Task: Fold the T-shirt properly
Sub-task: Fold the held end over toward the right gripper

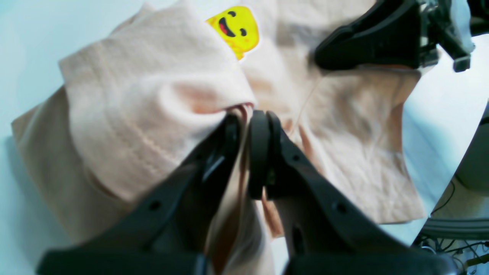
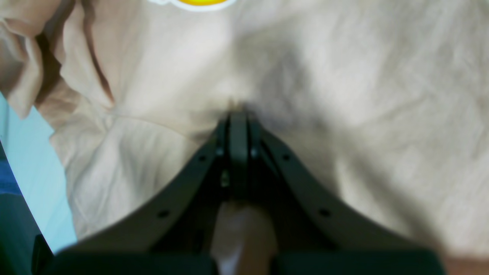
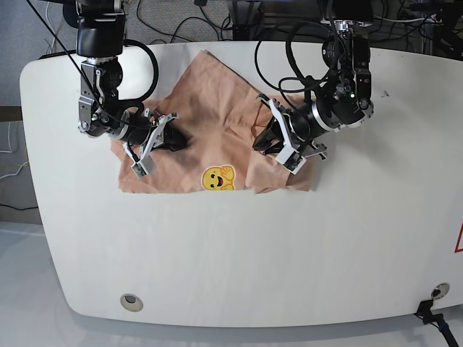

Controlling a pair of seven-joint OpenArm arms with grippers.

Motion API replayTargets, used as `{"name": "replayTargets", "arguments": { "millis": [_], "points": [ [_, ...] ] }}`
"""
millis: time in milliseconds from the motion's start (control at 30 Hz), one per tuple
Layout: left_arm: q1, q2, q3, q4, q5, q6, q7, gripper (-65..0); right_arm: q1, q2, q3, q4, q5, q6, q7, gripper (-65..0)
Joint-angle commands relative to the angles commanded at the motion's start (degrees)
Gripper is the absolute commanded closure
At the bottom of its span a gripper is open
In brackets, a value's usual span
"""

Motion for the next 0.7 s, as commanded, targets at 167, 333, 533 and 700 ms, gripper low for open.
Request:
{"name": "replayTargets", "arguments": {
  "millis": [167, 333, 533, 700],
  "points": [
    [0.0, 0.0, 0.0, 0.0, -0.2, 0.0, 0.0, 0.0, -0.6, 0.0, 0.0, 0.0, 0.0, 0.00, 0.0, 0.0],
    [-1.1, 2.6, 0.0, 0.0, -0.1, 0.0, 0.0, -20.0, -1.0, -0.8, 0.0, 0.0, -0.1, 0.00, 0.0, 0.0],
    [-2.6, 5.8, 3.3, 0.4, -0.2, 0.0, 0.0, -28.4, -1.1, -1.4, 0.0, 0.0, -0.2, 0.00, 0.0, 0.0],
    [-2.8, 5.8, 7.0, 2.5, -0.1, 0.0, 0.0, -28.3, -1.1, -1.5, 0.0, 0.0, -0.1, 0.00, 0.0, 0.0]
  ]
}}
